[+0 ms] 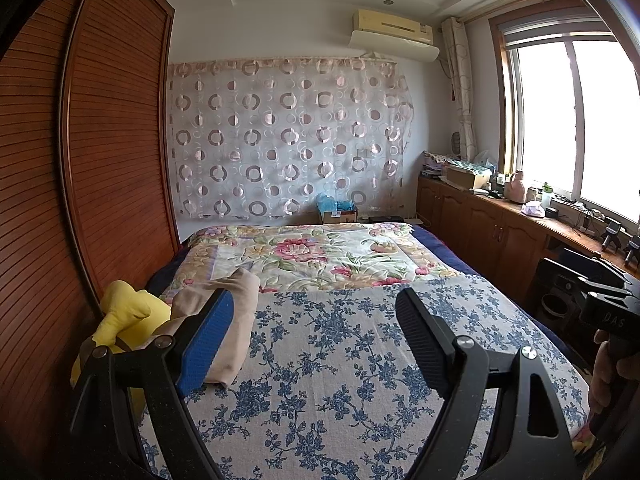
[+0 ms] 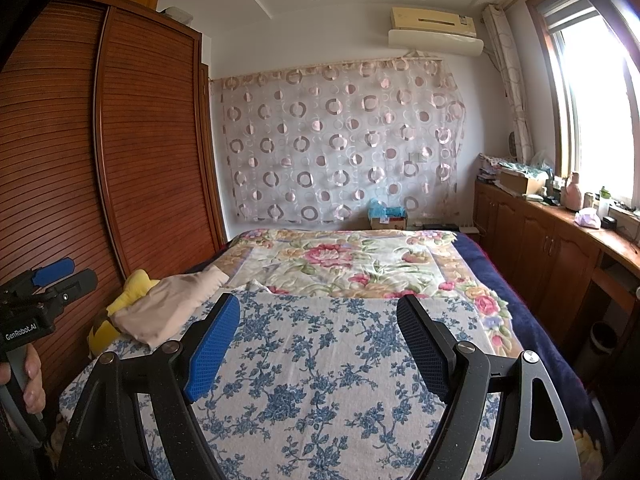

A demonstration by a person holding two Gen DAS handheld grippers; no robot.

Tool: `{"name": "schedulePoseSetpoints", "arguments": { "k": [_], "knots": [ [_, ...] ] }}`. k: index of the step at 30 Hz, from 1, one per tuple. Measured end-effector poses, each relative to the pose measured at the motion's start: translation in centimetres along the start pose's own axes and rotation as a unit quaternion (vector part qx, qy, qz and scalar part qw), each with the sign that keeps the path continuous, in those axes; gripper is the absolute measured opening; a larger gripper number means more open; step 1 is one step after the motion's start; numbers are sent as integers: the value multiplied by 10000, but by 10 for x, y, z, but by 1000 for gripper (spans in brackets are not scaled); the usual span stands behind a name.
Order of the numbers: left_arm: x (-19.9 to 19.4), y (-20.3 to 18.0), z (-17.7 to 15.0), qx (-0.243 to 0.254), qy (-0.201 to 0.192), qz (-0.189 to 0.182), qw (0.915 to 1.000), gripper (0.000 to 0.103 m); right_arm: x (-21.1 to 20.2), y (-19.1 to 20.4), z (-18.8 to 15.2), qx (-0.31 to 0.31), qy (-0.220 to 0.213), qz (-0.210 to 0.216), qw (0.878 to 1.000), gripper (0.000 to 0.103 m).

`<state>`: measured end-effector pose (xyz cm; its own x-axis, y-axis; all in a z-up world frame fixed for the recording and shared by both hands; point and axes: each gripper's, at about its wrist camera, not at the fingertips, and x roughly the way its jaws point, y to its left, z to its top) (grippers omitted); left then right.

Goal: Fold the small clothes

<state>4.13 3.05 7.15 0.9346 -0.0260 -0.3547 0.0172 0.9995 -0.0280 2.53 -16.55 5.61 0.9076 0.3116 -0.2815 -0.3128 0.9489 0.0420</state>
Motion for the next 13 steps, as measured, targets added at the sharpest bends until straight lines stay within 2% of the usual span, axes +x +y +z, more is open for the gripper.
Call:
{"name": "schedulePoseSetpoints", "arguments": {
  "k": [13],
  "knots": [
    [0, -1, -1, 8, 8, 0, 10000, 84, -1, -2, 1, 8, 4, 14, 10000, 82]
  ]
}}
